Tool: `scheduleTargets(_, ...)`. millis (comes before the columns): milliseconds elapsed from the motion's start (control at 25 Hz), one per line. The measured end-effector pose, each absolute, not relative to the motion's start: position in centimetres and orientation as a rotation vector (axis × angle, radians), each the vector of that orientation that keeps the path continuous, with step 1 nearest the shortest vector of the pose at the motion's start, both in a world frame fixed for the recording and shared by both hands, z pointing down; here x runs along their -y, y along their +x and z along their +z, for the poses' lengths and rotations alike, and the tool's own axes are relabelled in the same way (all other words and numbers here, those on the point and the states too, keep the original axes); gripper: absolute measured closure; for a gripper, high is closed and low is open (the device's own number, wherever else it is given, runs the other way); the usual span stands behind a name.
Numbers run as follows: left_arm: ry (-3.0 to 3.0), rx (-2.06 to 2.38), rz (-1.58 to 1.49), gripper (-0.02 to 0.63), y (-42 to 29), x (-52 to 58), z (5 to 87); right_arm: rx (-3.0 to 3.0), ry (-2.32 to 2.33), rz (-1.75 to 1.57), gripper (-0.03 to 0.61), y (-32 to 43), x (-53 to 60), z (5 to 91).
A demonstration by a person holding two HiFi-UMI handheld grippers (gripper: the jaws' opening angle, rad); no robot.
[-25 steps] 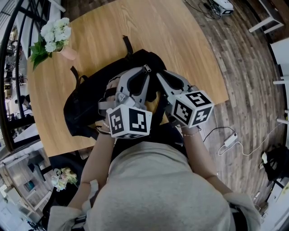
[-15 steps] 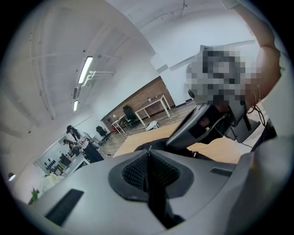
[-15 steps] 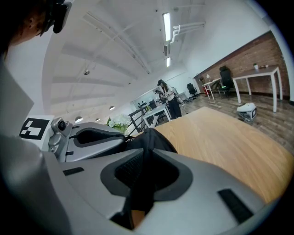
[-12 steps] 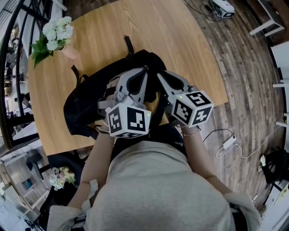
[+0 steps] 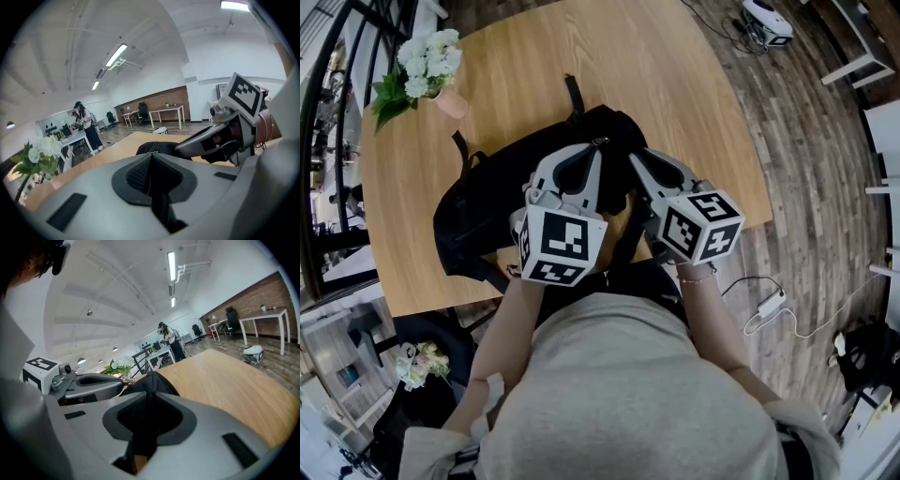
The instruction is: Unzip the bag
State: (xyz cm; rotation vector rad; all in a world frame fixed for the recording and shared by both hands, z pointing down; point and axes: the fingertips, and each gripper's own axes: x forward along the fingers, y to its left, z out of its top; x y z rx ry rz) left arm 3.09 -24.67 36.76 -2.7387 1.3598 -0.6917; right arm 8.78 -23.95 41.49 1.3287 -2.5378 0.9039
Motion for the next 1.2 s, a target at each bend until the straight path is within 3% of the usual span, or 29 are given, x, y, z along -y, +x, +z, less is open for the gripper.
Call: scheduleTargets(1200,-3.266,-1.479,-0.439,0.595,1.4,23.6,36.3,2.533,1.320,0.820,0.512,9.0,23.8,41.3)
